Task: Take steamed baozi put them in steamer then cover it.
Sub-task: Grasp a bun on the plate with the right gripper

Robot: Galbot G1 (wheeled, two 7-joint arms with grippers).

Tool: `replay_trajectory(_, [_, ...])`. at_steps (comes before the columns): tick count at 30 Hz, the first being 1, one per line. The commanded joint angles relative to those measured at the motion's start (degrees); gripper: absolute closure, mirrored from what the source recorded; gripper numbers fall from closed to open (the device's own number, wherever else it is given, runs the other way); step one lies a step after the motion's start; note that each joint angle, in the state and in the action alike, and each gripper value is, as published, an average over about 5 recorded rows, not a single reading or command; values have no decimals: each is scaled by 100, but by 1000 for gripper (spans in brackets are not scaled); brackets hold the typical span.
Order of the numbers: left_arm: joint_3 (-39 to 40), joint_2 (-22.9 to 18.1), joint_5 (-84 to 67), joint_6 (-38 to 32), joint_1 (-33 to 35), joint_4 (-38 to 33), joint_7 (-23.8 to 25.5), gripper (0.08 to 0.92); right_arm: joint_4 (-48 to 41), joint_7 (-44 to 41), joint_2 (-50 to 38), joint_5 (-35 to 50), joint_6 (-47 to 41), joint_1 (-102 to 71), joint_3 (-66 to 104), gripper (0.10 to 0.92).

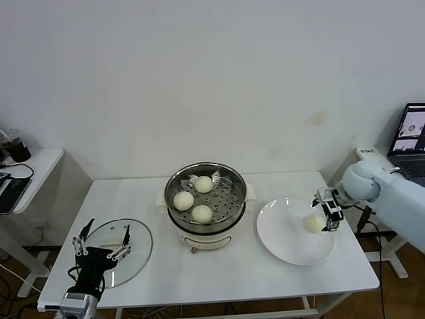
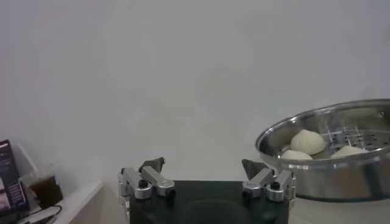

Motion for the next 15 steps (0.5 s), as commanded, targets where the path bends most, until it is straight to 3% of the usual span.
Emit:
replay_trajectory(1, [-18,1,4,4,16,2,-2,177,-966,74,530,-508,-7,-717,639,203])
replay_trajectory(15, [-98,-5,-10,8,28,36,-5,177,-1867,89,1257,-971,51,-721,786,203])
